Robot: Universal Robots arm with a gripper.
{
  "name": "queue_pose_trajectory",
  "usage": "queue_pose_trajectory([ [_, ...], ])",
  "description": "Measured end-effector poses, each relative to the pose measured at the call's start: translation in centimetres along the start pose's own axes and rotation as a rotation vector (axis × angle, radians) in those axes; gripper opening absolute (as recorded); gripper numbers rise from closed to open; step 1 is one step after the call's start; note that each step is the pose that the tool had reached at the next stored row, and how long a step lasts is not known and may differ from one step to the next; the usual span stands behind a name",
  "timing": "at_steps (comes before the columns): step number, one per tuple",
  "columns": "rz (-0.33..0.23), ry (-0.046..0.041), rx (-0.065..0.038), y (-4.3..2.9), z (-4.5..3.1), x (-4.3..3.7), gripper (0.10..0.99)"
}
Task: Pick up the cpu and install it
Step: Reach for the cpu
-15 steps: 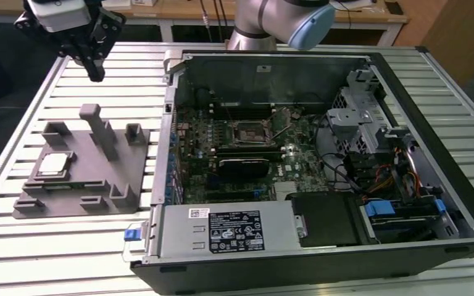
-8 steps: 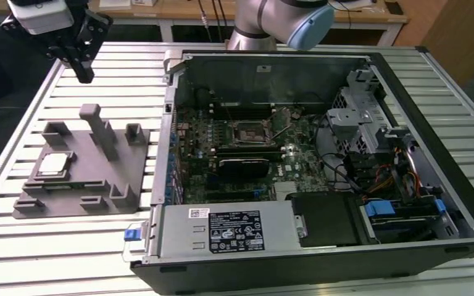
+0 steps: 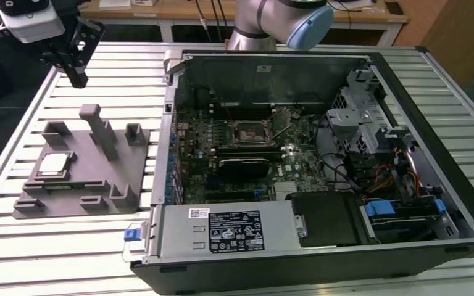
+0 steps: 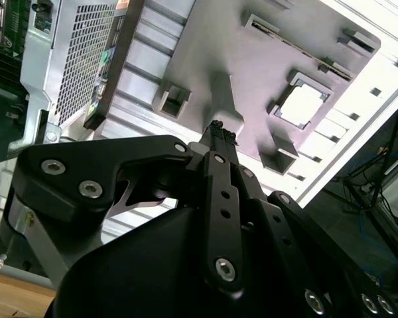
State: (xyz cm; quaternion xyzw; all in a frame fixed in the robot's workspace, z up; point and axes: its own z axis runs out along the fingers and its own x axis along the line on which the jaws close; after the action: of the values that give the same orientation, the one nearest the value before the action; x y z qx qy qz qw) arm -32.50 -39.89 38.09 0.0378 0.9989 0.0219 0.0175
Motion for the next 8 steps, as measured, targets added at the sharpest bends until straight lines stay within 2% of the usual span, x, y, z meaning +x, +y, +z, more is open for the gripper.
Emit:
queue_pose_trajectory([
  [8,0.0,0.0001,0.0,-0.09,0.95,0.7,0.106],
])
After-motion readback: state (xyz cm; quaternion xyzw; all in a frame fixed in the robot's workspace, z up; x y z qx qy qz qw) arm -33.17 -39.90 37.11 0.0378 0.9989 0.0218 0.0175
